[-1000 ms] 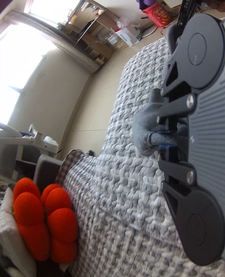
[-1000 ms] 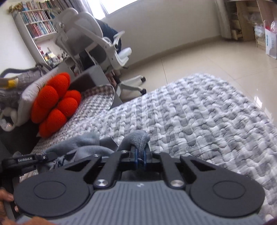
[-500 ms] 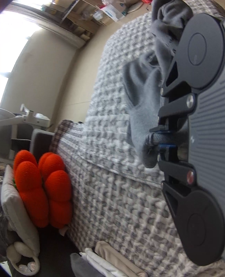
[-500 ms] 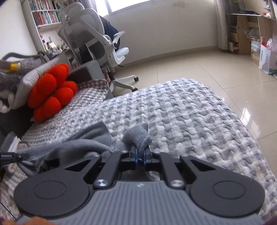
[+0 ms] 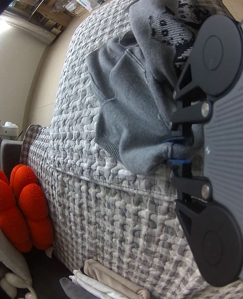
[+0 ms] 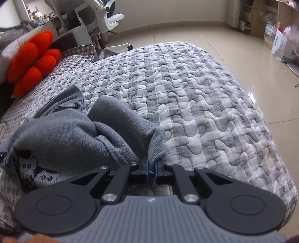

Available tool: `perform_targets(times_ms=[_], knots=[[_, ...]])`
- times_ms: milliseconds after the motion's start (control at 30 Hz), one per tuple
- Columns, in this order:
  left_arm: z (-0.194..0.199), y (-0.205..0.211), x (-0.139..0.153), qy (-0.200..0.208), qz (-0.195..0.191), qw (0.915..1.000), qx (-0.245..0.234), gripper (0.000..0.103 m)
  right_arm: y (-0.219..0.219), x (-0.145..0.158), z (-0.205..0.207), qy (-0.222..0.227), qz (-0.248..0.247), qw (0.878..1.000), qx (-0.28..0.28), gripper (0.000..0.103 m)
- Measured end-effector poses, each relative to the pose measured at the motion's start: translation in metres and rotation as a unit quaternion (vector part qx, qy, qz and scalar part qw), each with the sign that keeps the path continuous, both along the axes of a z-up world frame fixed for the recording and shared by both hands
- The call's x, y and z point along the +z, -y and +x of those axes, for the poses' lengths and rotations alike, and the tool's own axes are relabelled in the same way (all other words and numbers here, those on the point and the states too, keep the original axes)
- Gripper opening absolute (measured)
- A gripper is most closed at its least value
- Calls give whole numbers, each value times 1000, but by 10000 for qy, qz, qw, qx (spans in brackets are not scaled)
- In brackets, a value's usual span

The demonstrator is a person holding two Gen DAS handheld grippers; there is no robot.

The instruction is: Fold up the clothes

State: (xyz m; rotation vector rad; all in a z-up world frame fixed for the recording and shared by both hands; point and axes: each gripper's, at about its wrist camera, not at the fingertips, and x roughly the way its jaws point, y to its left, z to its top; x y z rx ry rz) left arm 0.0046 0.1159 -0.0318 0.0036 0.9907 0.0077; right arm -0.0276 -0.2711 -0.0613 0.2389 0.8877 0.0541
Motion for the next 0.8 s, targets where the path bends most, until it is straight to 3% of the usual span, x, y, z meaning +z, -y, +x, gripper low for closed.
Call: perform_targets(times_ms=[100, 133, 200, 433, 700, 767, 800], knots=[[-1, -1, 9, 258, 201, 9994, 137, 55, 6, 6, -2, 125, 217, 9997, -15, 19], [-2, -1, 13, 338, 230, 9990, 184, 56, 9, 8, -1, 175, 281, 9994, -40, 33], [-2, -4, 18, 485, 128, 9985, 231, 59, 14, 13, -1, 308, 393, 9987, -99, 49], [10, 3, 17, 909, -331, 9953, 100, 61, 11, 20, 11, 674, 618, 9957, -171, 49], [29, 37, 0, 1090, -15, 9925, -551, 59, -15, 9, 37, 801, 391, 9960, 29, 49], [34, 40, -5, 1018, 59, 9934, -529, 52, -21, 6, 42, 818, 261, 9962, 111, 49], [37, 41, -8, 979, 88, 9939, -504, 39, -24, 5, 44, 816, 179, 9964, 143, 49]])
